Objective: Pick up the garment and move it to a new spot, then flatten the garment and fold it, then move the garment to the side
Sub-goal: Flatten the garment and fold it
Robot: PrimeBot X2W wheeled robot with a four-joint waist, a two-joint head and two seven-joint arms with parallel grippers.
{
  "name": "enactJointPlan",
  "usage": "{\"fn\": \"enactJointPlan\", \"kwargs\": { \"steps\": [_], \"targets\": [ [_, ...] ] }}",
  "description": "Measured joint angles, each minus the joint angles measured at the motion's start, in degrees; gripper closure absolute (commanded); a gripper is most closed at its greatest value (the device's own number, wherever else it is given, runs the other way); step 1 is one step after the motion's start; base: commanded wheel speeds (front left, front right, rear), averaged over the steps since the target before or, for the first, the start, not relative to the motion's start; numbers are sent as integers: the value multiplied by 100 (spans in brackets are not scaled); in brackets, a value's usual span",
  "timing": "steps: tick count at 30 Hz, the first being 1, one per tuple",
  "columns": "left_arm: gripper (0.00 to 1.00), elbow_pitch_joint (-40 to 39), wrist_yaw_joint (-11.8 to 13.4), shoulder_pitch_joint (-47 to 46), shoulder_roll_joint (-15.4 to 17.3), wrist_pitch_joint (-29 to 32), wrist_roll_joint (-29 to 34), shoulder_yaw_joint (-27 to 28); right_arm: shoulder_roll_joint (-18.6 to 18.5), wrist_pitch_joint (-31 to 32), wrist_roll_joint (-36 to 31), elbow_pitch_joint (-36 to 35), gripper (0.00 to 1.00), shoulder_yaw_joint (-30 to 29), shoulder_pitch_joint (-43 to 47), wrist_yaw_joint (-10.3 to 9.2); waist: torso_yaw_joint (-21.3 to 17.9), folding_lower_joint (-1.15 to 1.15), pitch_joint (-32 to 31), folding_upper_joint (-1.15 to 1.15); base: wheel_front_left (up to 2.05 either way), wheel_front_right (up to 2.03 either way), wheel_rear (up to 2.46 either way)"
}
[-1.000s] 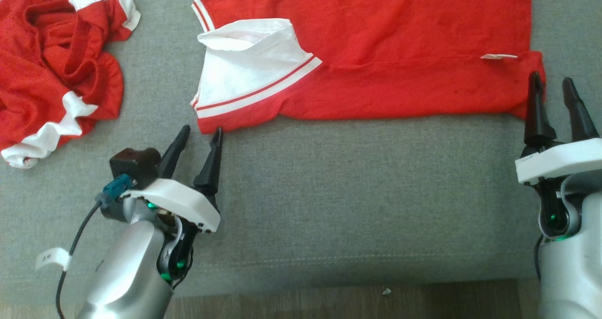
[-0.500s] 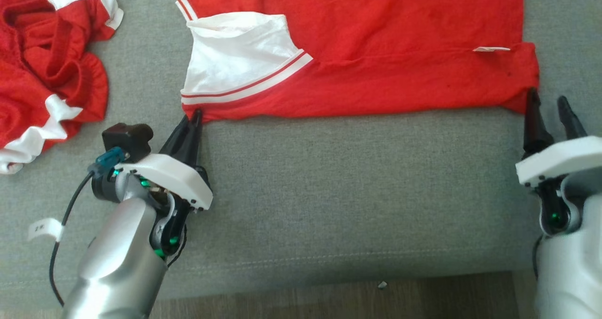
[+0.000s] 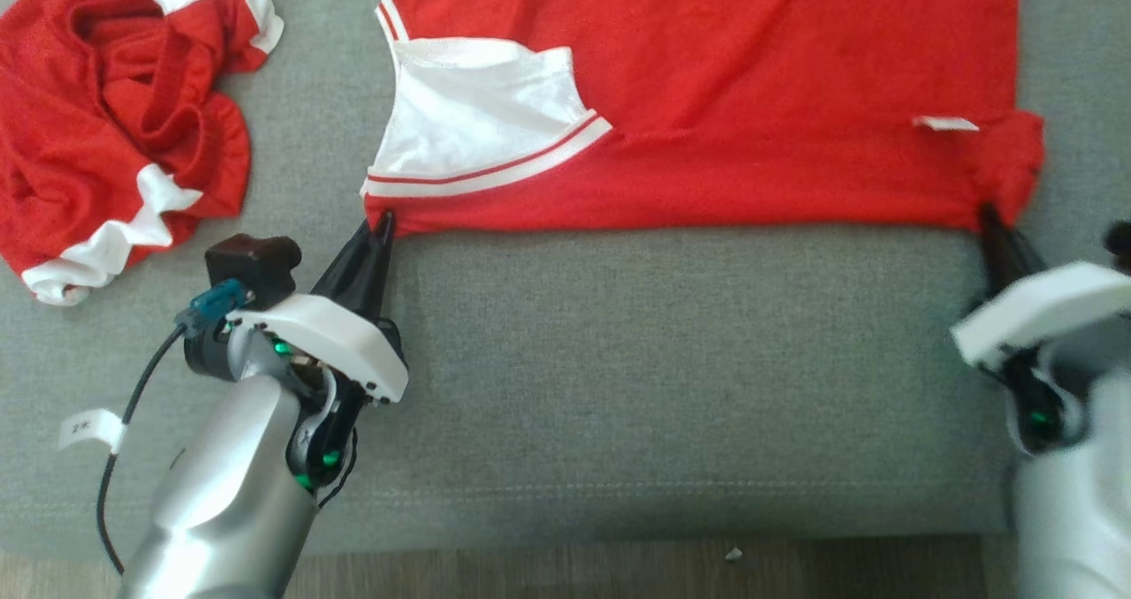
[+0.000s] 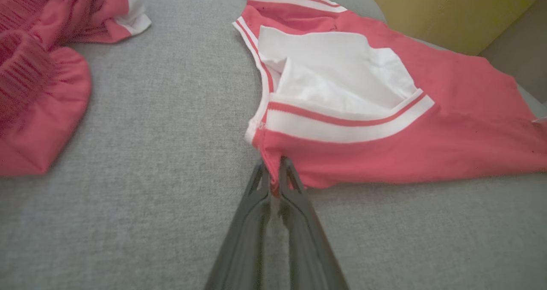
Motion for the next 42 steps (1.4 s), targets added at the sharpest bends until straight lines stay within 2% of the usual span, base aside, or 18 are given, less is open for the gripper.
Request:
{"fn": "enactJointPlan", "kwargs": {
  "steps": [7, 11, 14, 20, 25, 26, 27, 28, 32, 36, 39, 42],
  "targets": [
    [100, -490, -100, 331, 224, 397, -236, -48, -592, 428, 240, -680, 100, 240, 600, 0, -11, 0, -237, 0, 0, 0, 0],
    [100, -1124, -144, 798, 387, 873, -467, -90, -970, 873, 430, -1154, 100, 333, 953, 0, -4, 0, -315, 0, 0, 0, 0],
    [100, -1703, -131, 1216, 509, 1260, -660, -151, -1118, 1176, 589, -1507, 100, 337, 1341, 0, 8, 0, -336, 0, 0, 0, 0],
    [100, -2794, 209, 2163, 780, 1872, -871, -289, -1211, 1657, 822, -2163, 100, 293, 2089, 0, 9, 0, -408, 0, 0, 0, 0],
    [100, -3305, 573, 2691, 969, 2269, -946, -326, -1283, 2171, 998, -2479, 98, 325, 2548, 0, -3, 0, -452, 0, 0, 0, 0],
    [100, -3357, 626, 2736, 994, 2314, -946, -325, -1293, 2243, 996, -2509, 7, 314, 2596, 0, 0, 0, -464, 0, 0, 0, 0],
    [60, -3387, 665, 2749, 1021, 2363, -946, -336, -1295, 2274, 954, -2544, 0, 299, 2628, 0, 6, 0, -476, 0, 0, 0, 0],
    [0, -3414, 709, 2748, 1035, 2386, -944, -339, -1299, 2297, 893, -2579, 0, 288, 2651, 0, 14, 0, -494, 0, 0, 0, 0],
    [0, -3611, 851, 2748, 1065, 2419, -900, -320, -1281, 2228, 631, -2931, 0, 91, 2659, 0, 35, 0, -568, 0, 0, 0, 0],
    [0, -3940, 964, 2719, 1170, 2390, -869, -124, -1211, 1628, 121, -3410, 0, -165, 2516, 0, 11, 0, -606, 0, 0, 0, 0],
    [0, -4132, 1051, 2437, 1215, 2288, -784, 145, -912, 1021, -111, -3571, 0, -174, 2143, 0, 1, 0, -581, 0, 0, 0, 0],
    [0, -4066, 955, 1664, 1218, 2318, -764, 241, -675, 579, -243, -3518, 0, 67, 1812, 0, -7, 0, -477, 0, 0, 0, 0]
  ]
}}
